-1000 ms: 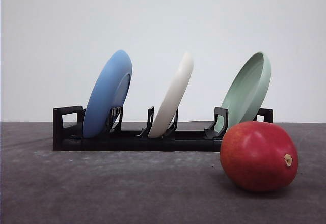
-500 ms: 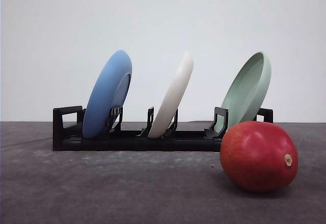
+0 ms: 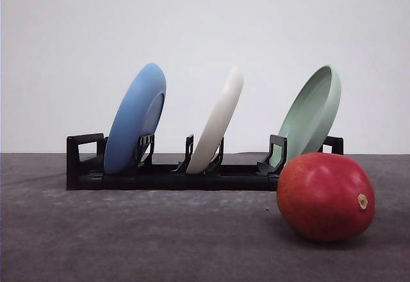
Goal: Place pomegranate in white plate
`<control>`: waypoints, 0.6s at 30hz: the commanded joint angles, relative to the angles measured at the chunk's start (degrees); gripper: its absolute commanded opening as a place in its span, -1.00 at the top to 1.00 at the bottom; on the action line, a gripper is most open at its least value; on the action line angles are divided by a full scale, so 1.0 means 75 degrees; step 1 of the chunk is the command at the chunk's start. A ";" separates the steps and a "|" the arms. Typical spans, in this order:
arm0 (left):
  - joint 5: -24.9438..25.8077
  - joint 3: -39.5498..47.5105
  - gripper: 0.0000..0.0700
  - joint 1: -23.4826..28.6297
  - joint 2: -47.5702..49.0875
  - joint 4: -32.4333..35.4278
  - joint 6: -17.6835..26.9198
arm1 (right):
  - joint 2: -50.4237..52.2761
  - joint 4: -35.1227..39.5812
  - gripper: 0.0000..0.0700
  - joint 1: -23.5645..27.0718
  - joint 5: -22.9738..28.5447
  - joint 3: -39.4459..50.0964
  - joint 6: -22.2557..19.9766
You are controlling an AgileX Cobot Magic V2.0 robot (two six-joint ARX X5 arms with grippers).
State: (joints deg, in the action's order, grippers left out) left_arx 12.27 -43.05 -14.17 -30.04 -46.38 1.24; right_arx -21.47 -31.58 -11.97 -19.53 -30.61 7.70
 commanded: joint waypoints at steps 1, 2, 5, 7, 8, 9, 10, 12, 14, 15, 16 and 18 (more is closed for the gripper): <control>0.0159 -0.0235 -0.05 -0.0038 -0.0026 0.0172 0.0130 | -0.0015 0.0140 0.03 -0.0032 -0.0026 -0.0122 -0.0120; 0.0282 -0.0266 -0.05 -0.0053 -0.0026 0.0222 0.0135 | -0.0015 0.0183 0.03 -0.0032 -0.0026 -0.0122 -0.0116; 0.0628 -0.0309 -0.05 -0.0162 -0.0036 0.0439 0.0344 | -0.0015 0.0284 0.03 -0.0032 -0.0026 -0.0122 -0.0112; 0.0813 -0.0309 -0.05 -0.0302 -0.0088 0.0652 0.0559 | -0.0015 0.0289 0.03 -0.0032 -0.0029 -0.0122 -0.0090; 0.0879 -0.0309 -0.05 -0.0390 -0.0138 0.0774 0.0648 | -0.0015 0.0287 0.03 -0.0032 -0.0029 -0.0122 -0.0072; 0.0907 -0.0309 -0.05 -0.0503 -0.0209 0.0910 0.0734 | -0.0015 0.0289 0.03 -0.0032 -0.0029 -0.0122 -0.0055; 0.0920 -0.0309 -0.05 -0.0621 -0.0289 0.1045 0.0812 | -0.0015 0.0290 0.03 -0.0032 -0.0030 -0.0122 -0.0035; 0.0905 -0.0309 -0.05 -0.0875 -0.0504 0.1330 0.0972 | -0.0015 0.0290 0.03 -0.0032 -0.0032 -0.0122 0.0007; 0.0871 -0.0309 -0.05 -0.1119 -0.0779 0.1647 0.1067 | -0.0015 0.0296 0.03 -0.0032 -0.0032 -0.0122 0.0077; 0.0817 -0.0309 -0.05 -0.1258 -0.0965 0.1847 0.1088 | -0.0015 0.0308 0.03 -0.0032 -0.0032 -0.0122 0.0104; 0.0747 -0.0309 -0.05 -0.1398 -0.1153 0.2040 0.1105 | -0.0015 0.0320 0.03 -0.0032 -0.0032 -0.0122 0.0120; 0.0522 -0.0309 -0.05 -0.1706 -0.1574 0.2447 0.1117 | -0.0015 0.0331 0.03 -0.0032 -0.0032 -0.0122 0.0117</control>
State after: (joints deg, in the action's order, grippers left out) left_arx 16.64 -44.42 -26.23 -40.72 -29.28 8.45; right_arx -21.47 -29.74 -11.97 -19.53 -30.61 7.94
